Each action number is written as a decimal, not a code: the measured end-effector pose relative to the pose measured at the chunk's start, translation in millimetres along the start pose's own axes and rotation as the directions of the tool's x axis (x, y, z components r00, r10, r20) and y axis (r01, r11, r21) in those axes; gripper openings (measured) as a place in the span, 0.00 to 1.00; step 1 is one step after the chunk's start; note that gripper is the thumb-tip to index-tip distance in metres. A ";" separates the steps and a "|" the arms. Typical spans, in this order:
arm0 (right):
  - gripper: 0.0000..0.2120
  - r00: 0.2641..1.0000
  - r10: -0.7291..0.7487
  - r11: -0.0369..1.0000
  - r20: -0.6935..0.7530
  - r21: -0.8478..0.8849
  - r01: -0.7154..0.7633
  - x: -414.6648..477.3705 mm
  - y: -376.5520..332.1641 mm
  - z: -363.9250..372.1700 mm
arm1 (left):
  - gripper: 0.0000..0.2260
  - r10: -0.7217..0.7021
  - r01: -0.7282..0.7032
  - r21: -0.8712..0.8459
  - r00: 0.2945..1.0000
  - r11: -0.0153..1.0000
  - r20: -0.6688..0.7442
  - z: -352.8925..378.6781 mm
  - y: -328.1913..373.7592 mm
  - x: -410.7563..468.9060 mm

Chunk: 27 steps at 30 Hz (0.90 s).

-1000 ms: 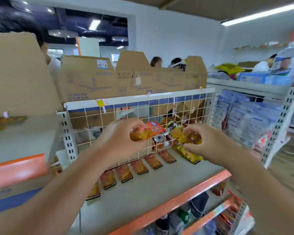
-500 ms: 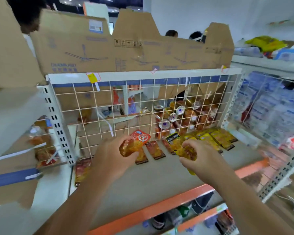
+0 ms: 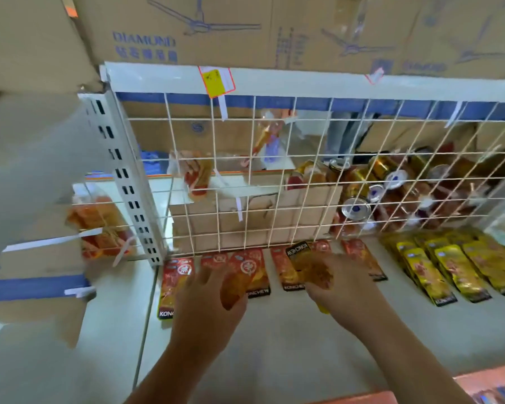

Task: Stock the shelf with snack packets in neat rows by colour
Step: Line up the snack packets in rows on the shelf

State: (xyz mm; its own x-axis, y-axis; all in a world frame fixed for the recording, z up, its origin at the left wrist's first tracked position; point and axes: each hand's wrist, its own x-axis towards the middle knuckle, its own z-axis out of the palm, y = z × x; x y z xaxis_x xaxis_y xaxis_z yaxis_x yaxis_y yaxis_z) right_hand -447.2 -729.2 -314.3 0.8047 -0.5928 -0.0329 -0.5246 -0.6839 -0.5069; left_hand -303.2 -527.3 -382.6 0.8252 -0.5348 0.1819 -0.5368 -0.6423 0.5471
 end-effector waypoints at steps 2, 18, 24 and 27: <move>0.17 0.999 -0.028 1.000 0.017 0.007 0.028 15.2 -3.4 8.4 | 0.27 -0.039 0.039 -0.009 0.999 0.999 -0.035 3.1 -5.6 -1.7; 0.22 0.961 -0.237 0.970 0.145 0.083 0.227 101.8 32.3 23.7 | 0.24 -0.344 0.394 0.192 0.906 0.899 -0.248 47.8 -1.1 7.5; 0.22 0.954 -0.261 0.965 0.147 0.081 0.251 106.1 45.2 24.0 | 0.22 -0.369 0.429 0.247 0.894 0.869 -0.253 57.6 -7.9 11.7; 0.22 0.952 -0.265 0.964 0.156 0.081 0.255 105.4 49.4 26.1 | 0.21 -0.343 0.410 0.267 0.901 0.872 -0.265 60.4 -10.7 11.5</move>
State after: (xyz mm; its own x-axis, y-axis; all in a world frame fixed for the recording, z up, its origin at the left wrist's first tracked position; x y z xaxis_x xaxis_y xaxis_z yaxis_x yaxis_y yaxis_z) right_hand -381.1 -814.5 -365.3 0.9480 -0.3167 -0.0313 -0.2779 -0.7758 -0.5664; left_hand -298.6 -559.8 -435.7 0.9744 -0.1162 0.1925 -0.1764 -0.9259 0.3340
